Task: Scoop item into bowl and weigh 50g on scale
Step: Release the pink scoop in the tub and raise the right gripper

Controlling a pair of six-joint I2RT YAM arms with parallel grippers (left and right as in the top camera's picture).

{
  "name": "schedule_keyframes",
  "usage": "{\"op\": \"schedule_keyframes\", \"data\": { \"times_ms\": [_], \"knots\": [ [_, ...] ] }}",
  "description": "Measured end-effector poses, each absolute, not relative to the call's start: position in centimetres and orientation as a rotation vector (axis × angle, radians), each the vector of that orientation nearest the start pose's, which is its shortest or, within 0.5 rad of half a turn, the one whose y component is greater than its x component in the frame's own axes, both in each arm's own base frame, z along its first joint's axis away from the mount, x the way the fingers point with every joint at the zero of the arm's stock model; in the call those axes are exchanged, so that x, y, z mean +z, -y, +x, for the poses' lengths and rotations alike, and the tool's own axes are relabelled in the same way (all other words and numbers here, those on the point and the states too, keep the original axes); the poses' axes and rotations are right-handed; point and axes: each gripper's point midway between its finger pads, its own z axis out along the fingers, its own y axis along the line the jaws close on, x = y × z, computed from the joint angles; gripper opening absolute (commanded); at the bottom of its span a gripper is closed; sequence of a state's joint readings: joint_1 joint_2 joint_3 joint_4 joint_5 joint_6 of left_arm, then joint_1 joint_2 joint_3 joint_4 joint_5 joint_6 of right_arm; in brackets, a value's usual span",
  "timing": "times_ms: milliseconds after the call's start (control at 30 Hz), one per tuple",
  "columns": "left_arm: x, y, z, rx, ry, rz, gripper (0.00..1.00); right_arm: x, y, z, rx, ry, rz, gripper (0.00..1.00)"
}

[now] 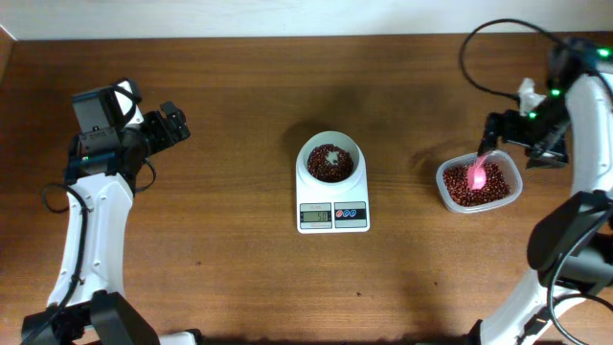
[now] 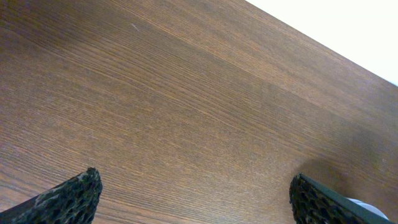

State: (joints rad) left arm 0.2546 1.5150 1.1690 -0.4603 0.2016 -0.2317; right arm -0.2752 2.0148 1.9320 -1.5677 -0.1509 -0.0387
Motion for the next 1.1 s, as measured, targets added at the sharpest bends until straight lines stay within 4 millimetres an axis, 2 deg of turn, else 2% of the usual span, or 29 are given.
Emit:
{"op": "schedule_keyframes", "data": {
  "times_ms": [133, 233, 267, 300, 367, 400, 433, 467, 500, 533, 567, 600, 633, 667, 700, 733, 767, 800, 833, 867, 1100],
  "knots": [
    [17.5, -7.4, 41.9, -0.228, -2.319, -0.477, 0.99, 15.5, 8.6, 35.8, 0.528, -3.055, 0.491, 0.99],
    [17.5, -7.4, 41.9, -0.228, -2.320, -0.477, 0.99, 15.9, 8.8, 35.7, 0.613, -3.024, 0.502, 0.99],
    [17.6, -7.3, 41.9, -0.228, -2.319, -0.476, 0.99, 15.9, 8.8, 35.7, 0.612, -3.024, 0.505, 0.88],
    [17.6, -7.3, 41.9, -0.228, -2.319, -0.476, 0.99, 16.0, 8.6, 35.7, 0.628, -3.021, 0.499, 0.72],
    [17.5, -7.4, 41.9, -0.228, -2.319, -0.477, 0.99, 16.0, 8.5, 35.6, 0.641, -3.023, 0.505, 0.66],
    [17.6, -7.4, 41.9, -0.228, -2.319, -0.476, 0.99, 16.0, 8.6, 35.7, 0.627, -3.021, 0.512, 0.41],
    [17.5, -7.4, 41.9, -0.228, -2.319, -0.477, 0.99, 15.9, 8.8, 35.9, 0.619, -3.015, 0.519, 0.25],
    [17.6, -7.3, 41.9, -0.228, -2.319, -0.476, 0.99, 15.9, 8.8, 36.0, 0.614, -3.012, 0.519, 0.24],
    [17.6, -7.3, 41.9, -0.229, -2.319, -0.477, 0.99, 15.9, 8.9, 35.9, 0.610, -3.014, 0.535, 0.37],
    [17.5, -7.3, 41.9, -0.228, -2.320, -0.476, 0.99, 15.9, 8.9, 35.9, 0.610, -3.014, 0.535, 0.86],
    [17.6, -7.3, 41.9, -0.229, -2.319, -0.477, 0.99, 15.9, 8.9, 36.0, 0.606, -3.012, 0.539, 0.69],
    [17.6, -7.3, 41.9, -0.229, -2.319, -0.477, 0.99, 15.8, 9.1, 36.3, 0.597, -3.001, 0.532, 0.04],
    [17.6, -7.3, 41.9, -0.228, -2.319, -0.476, 0.99, 15.8, 9.1, 36.3, 0.594, -3.000, 0.523, 0.04],
    [17.6, -7.3, 41.9, -0.228, -2.319, -0.476, 0.99, 15.8, 9.0, 36.2, 0.597, -3.007, 0.500, 0.91],
    [17.5, -7.4, 41.9, -0.228, -2.319, -0.477, 0.99, 15.8, 9.0, 36.1, 0.598, -3.008, 0.495, 0.99],
    [17.6, -7.3, 41.9, -0.228, -2.319, -0.476, 0.99, 15.8, 9.1, 36.3, 0.596, -3.003, 0.504, 0.43],
    [17.6, -7.3, 41.9, -0.228, -2.319, -0.476, 0.99, 15.8, 9.2, 36.4, 0.590, -2.996, 0.500, 0.04],
    [17.5, -7.4, 41.9, -0.228, -2.319, -0.477, 0.99, 15.8, 9.2, 36.5, 0.590, -2.995, 0.494, 0.04],
    [17.6, -7.3, 41.9, -0.228, -2.319, -0.476, 0.99, 15.8, 9.1, 36.4, 0.591, -2.997, 0.481, 0.54],
    [17.6, -7.3, 41.9, -0.228, -2.319, -0.476, 0.99, 15.8, 9.1, 36.4, 0.591, -2.999, 0.480, 0.99],
    [17.6, -7.3, 41.9, -0.229, -2.319, -0.477, 0.99, 15.8, 9.2, 36.5, 0.591, -2.993, 0.532, 0.99]
  ]
}}
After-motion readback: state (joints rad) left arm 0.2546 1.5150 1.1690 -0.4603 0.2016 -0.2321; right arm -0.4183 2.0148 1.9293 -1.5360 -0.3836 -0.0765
